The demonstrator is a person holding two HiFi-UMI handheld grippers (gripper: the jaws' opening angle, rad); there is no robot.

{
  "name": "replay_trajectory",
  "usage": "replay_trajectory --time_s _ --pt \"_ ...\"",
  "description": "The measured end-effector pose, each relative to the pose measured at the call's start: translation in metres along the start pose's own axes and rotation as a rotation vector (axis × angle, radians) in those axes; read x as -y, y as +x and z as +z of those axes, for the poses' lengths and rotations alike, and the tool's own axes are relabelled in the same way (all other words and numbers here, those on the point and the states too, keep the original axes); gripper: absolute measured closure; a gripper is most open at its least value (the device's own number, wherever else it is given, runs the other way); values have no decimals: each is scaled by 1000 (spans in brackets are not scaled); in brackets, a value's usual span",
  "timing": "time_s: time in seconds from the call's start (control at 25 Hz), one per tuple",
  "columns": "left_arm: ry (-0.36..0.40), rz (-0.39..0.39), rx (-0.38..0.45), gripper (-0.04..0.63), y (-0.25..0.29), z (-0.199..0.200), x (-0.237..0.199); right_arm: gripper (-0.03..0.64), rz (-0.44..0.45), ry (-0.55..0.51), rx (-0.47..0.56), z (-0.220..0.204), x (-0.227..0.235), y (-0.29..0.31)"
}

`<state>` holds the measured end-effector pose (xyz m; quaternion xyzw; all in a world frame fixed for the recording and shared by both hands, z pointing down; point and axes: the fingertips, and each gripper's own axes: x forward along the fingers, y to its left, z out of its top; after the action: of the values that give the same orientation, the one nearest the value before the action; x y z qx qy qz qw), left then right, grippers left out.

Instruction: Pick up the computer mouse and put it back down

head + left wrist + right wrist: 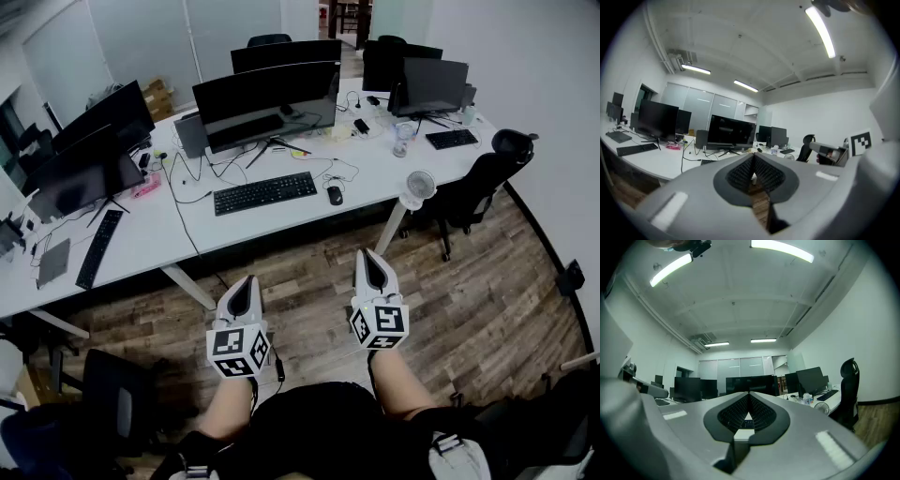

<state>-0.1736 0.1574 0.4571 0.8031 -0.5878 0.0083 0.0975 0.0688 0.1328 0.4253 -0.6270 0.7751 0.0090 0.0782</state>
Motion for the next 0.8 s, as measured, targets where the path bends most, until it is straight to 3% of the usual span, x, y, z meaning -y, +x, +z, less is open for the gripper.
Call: replay_trajectory --time_s 0.56,0.8 --pt "17 -23 30 540 -16 5 -23 618 -29 -18 37 5 -32 -15" --pt "33 -34 -2 540 -3 -6 -35 618 -70 -26 23 -8 -26 -18"
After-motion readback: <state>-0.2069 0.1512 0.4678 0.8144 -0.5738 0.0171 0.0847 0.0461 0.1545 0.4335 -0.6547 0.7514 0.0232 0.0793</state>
